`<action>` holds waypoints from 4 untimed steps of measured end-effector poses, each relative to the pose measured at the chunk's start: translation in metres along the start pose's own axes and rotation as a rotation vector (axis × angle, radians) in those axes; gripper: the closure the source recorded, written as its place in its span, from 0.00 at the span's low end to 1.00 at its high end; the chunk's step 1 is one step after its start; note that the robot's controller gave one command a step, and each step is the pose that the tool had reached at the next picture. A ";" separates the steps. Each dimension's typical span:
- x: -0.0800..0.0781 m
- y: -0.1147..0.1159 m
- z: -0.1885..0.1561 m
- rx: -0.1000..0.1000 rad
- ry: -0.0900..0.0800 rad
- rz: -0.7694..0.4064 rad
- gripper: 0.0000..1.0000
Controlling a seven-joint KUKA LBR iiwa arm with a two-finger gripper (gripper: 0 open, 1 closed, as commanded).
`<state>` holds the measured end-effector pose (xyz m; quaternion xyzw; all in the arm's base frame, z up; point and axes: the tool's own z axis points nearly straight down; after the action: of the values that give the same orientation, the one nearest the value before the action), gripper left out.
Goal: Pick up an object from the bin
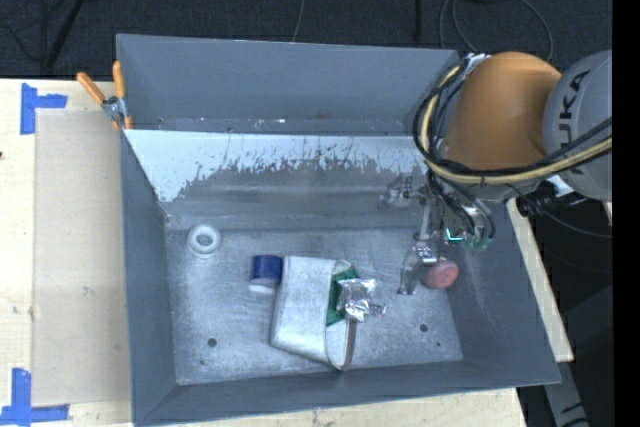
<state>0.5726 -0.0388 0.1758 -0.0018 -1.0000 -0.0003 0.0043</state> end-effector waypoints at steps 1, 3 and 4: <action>0.036 0.017 0.098 -0.001 0.003 -0.023 0.00; 0.046 0.015 0.070 0.001 -0.007 -0.105 1.00; 0.053 0.004 -0.101 0.003 -0.018 -0.193 1.00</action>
Offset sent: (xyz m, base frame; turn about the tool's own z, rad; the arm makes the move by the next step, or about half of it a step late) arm -0.0331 0.0162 -0.0917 -0.0218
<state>0.5200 -0.0346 0.2770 0.0945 -0.9955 0.0007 -0.0046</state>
